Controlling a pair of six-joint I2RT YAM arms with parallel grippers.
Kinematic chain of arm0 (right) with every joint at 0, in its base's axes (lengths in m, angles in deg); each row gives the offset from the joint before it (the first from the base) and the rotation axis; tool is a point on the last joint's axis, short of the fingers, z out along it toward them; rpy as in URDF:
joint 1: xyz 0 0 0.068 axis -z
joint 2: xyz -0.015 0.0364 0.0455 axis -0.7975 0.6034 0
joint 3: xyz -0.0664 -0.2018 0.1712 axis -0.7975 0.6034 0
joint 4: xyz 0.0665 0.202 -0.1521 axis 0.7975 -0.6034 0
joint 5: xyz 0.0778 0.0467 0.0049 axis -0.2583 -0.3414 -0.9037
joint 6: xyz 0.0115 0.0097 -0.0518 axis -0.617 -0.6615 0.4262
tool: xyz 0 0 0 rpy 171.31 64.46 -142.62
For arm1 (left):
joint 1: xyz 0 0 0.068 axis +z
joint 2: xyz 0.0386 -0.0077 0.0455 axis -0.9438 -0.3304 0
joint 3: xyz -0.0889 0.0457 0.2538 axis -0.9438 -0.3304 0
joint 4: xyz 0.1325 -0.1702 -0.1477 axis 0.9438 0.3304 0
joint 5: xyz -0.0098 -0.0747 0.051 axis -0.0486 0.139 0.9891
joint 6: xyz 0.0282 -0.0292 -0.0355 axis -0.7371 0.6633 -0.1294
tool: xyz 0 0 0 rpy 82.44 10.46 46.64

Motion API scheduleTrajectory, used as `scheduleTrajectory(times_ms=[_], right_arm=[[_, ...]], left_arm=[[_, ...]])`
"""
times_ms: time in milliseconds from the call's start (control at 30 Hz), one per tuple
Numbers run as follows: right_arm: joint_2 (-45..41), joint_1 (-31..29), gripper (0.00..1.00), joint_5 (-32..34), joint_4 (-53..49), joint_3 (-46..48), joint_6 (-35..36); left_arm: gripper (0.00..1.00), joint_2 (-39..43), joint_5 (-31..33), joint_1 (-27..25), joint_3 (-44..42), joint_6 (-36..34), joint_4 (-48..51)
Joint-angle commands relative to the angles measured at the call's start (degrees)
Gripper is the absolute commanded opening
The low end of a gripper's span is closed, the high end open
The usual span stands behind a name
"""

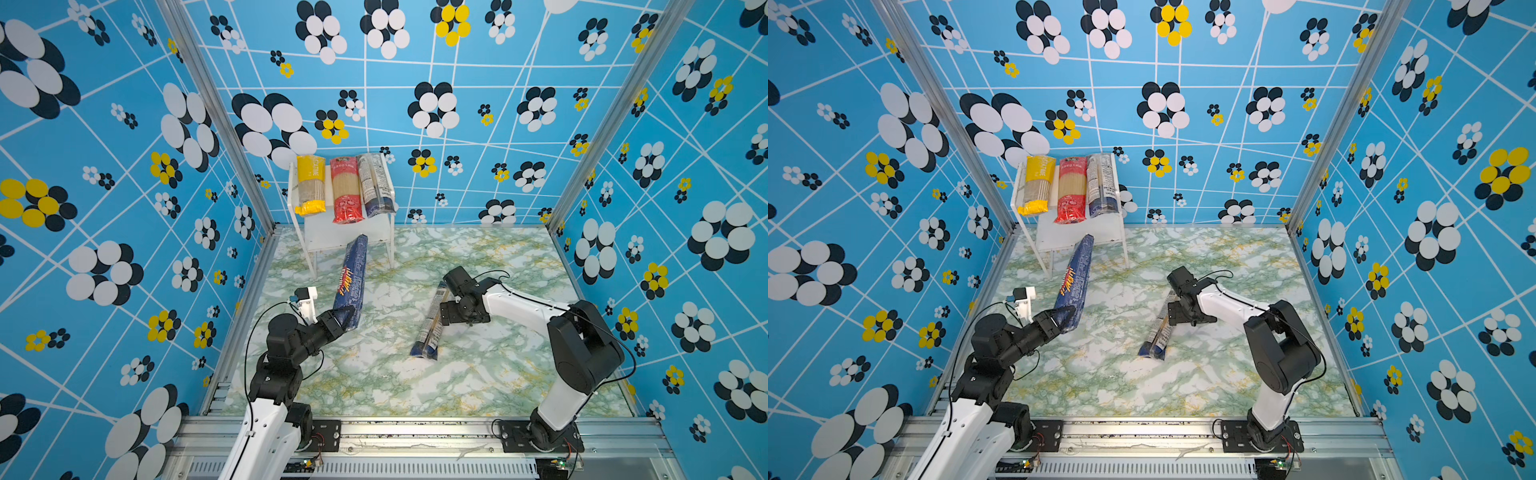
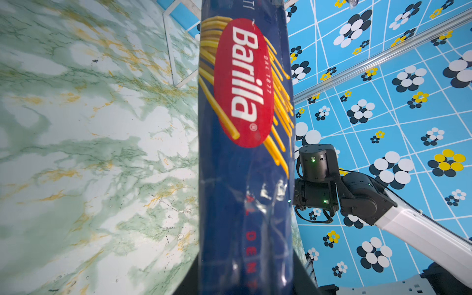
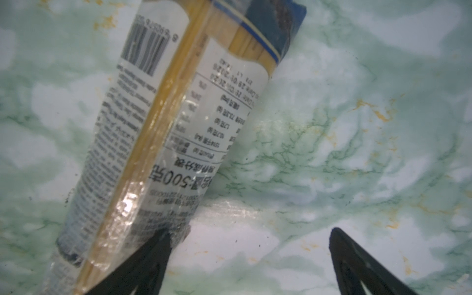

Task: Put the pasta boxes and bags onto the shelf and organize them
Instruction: 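Carry the upright Barilla box with the left gripper toward the shelf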

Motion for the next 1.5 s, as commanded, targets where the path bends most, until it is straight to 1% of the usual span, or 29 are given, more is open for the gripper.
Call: scheduleTrajectory(times_ms=[0, 233, 600, 800, 900, 1267, 1467], right_arm=[[1.1, 0.2, 0.99, 0.2, -0.2, 0.6, -0.3], [0.7, 0.3, 0.99, 0.3, -0.3, 0.7, -0.2], [-0.1, 0.3, 0.99, 0.5, -0.7, 0.6, 0.2], [-0.8, 0.3, 0.99, 0.8, -0.9, 0.8, 0.2], [-1.1, 0.3, 0.99, 0.8, -0.9, 1.0, 0.2], [-1.3, 0.3, 0.99, 0.7, -0.8, 0.7, 0.2], [-1.1, 0.3, 0.99, 0.7, -0.4, 1.2, 0.2]], left_arm=[[0.00, -0.2, -2.5, 1.5, 5.3, -2.9, -14.3], [0.00, -3.1, -1.1, 4.6, 9.3, -6.2, -12.0], [0.00, -12.5, -2.2, 8.8, 12.5, -6.2, -18.9], [0.00, -17.9, -3.0, 9.9, 14.3, -6.0, -22.5], [0.00, -19.9, -2.8, 10.4, 15.5, -6.8, -22.9], [0.00, -25.6, -1.5, 11.3, 19.7, -8.1, -23.9], [0.00, -27.4, 0.5, 11.3, 21.1, -8.3, -24.1]])
